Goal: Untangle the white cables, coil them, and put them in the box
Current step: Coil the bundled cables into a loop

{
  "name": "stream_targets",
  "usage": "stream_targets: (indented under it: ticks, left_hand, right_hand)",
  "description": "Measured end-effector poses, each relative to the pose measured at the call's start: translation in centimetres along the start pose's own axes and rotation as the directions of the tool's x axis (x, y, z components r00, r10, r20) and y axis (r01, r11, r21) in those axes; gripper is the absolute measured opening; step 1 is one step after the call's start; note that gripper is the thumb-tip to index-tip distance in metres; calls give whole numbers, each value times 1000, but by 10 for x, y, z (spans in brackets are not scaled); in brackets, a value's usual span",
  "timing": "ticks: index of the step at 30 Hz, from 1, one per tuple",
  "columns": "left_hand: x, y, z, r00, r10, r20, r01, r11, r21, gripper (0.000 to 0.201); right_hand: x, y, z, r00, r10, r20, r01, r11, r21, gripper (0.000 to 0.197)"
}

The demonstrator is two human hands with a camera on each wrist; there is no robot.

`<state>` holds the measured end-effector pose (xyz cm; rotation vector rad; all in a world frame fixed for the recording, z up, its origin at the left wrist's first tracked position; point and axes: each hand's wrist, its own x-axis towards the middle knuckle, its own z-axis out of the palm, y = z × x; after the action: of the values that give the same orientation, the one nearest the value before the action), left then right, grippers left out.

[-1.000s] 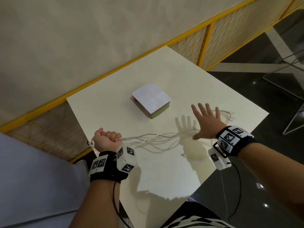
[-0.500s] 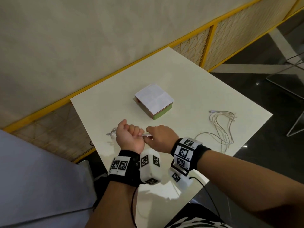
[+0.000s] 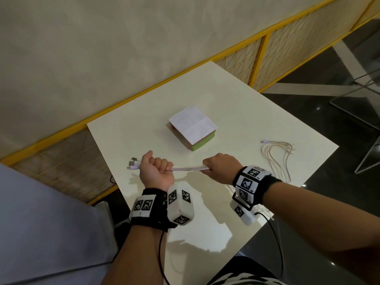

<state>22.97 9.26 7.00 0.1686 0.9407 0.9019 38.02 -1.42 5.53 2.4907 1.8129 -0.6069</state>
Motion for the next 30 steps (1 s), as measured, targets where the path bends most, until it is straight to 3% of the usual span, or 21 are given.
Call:
stream_targets:
  ticks: [2,5,7,8,11,12,16,21,25,26,28,30]
  left_hand:
    - [-2,0,1,1000,13,17,-13,1000,12,54]
    - [-7,-7,2,999,30,27,-30,999,19,51]
    - [-10,-15,3,999,21,49,-23,999,24,49]
    - [-11,-18,3,998,14,62,-15,1000,17,49]
    - [-9,-14,2,996,24,82,-23,1000,-13,49]
    - [-7,-11,0,997,28,77,-27,999,-19,49]
    - [-3,-1,-14,997,-40,72,40,999,1,45]
    - [-1,9,-28,990,-138,24,128,960,249,29]
    - [-1,26,-36,989,-149,-17,143,905,401,24]
    - [-1,29,-38,992,-123,-22,121,890,440,21]
    - [-4,34,-42,1000,20,-6,-13,815,579,37]
    - [-9,34,-39,973,185,139,-228,664,712,43]
  right_hand:
    - [0,6,1,1000,22,19,-24,997,72,26]
    - [-6,1,-4,996,-87,-29,90,988,124,79]
    - [-9,-20,-8,984,-169,-55,177,958,226,89]
    - [-8,-31,-6,982,-188,-26,187,939,290,80]
    - [-3,-49,-2,974,-195,116,107,846,523,21]
    - [-1,-49,-1,973,-188,138,74,811,580,16]
    - [1,-46,-5,977,-182,111,88,817,570,20]
    - [3,-40,-16,973,-203,109,153,922,355,27]
    - [-1,-34,-38,960,-237,151,190,942,276,25]
    - [-1,-32,-44,957,-242,161,195,945,261,26]
    - [1,-26,-52,955,-235,179,191,953,234,26]
    - [5,-21,-58,959,-205,194,168,967,190,25]
